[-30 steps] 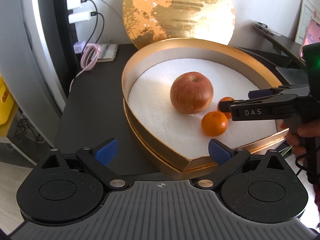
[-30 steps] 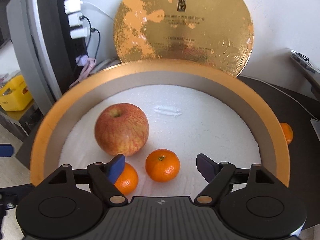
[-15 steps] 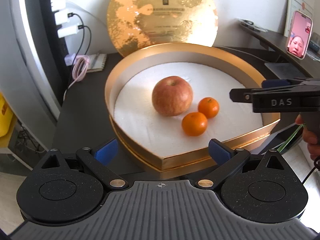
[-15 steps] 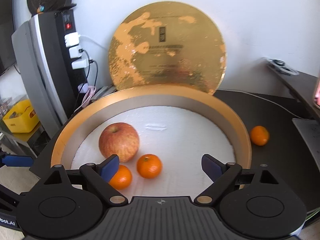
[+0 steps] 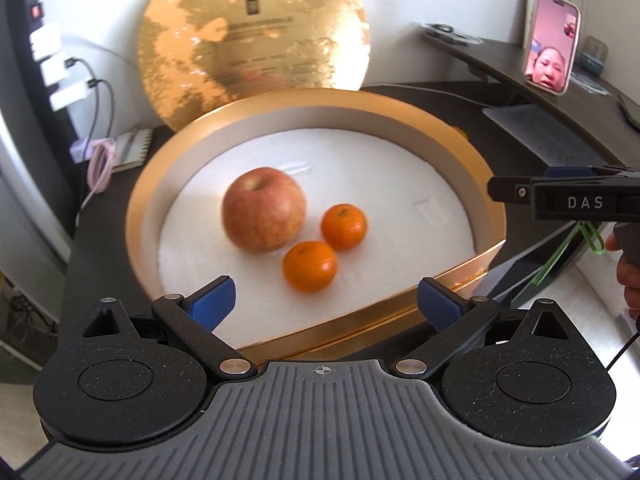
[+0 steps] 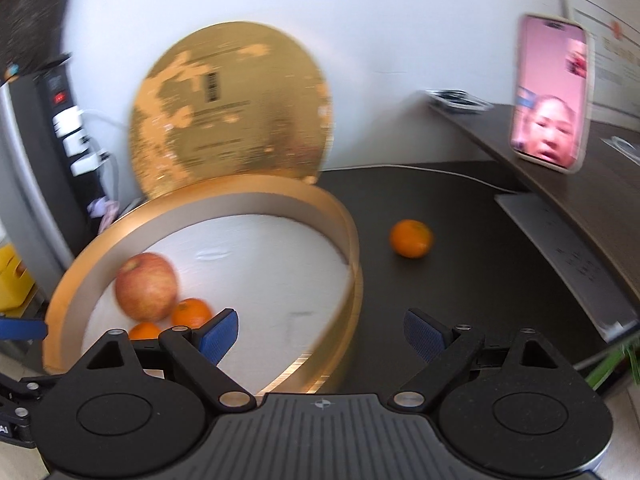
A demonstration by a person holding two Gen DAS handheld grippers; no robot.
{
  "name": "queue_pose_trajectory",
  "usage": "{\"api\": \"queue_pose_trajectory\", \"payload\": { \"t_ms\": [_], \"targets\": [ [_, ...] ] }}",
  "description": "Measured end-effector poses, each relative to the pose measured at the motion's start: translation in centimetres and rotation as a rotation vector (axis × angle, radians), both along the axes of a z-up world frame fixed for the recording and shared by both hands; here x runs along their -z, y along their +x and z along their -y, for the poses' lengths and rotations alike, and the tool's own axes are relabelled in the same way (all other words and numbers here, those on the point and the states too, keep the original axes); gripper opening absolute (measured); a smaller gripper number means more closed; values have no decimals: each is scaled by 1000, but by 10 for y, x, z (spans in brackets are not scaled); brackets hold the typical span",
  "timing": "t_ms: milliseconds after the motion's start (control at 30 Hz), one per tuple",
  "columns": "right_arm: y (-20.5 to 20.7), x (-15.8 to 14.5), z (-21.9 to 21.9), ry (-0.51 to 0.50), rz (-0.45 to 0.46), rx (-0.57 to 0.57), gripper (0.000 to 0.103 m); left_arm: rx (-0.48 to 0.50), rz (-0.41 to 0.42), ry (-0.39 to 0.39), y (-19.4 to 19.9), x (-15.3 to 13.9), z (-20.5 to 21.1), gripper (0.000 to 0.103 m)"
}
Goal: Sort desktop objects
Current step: 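Withdraw the right gripper toward the last mandarin on the desk, then lower the right gripper around the last mandarin and close on it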
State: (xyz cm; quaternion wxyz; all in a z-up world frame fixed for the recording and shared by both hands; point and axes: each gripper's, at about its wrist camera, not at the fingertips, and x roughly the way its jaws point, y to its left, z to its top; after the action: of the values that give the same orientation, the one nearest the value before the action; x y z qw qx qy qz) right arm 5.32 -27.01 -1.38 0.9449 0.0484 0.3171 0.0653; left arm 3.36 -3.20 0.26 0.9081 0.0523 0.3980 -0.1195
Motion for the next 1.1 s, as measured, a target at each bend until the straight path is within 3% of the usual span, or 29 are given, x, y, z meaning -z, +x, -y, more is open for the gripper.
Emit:
{"api": "queue_pose_trajectory", "payload": {
  "t_ms": [467,567,633,1100],
  "targets": [
    [27,24,37,21,-26,114,89,39,-22,3,28,5,23,100],
    [40,29,43,24,-22,121,85,42,-19,-4,37,5,24,100],
    [51,32,46,24,-20,125,74,38,-16,-6,43,5,23,100],
    [140,55,70,99,-47,157,66,18,-35,-3,85,13,20,100]
  ]
}}
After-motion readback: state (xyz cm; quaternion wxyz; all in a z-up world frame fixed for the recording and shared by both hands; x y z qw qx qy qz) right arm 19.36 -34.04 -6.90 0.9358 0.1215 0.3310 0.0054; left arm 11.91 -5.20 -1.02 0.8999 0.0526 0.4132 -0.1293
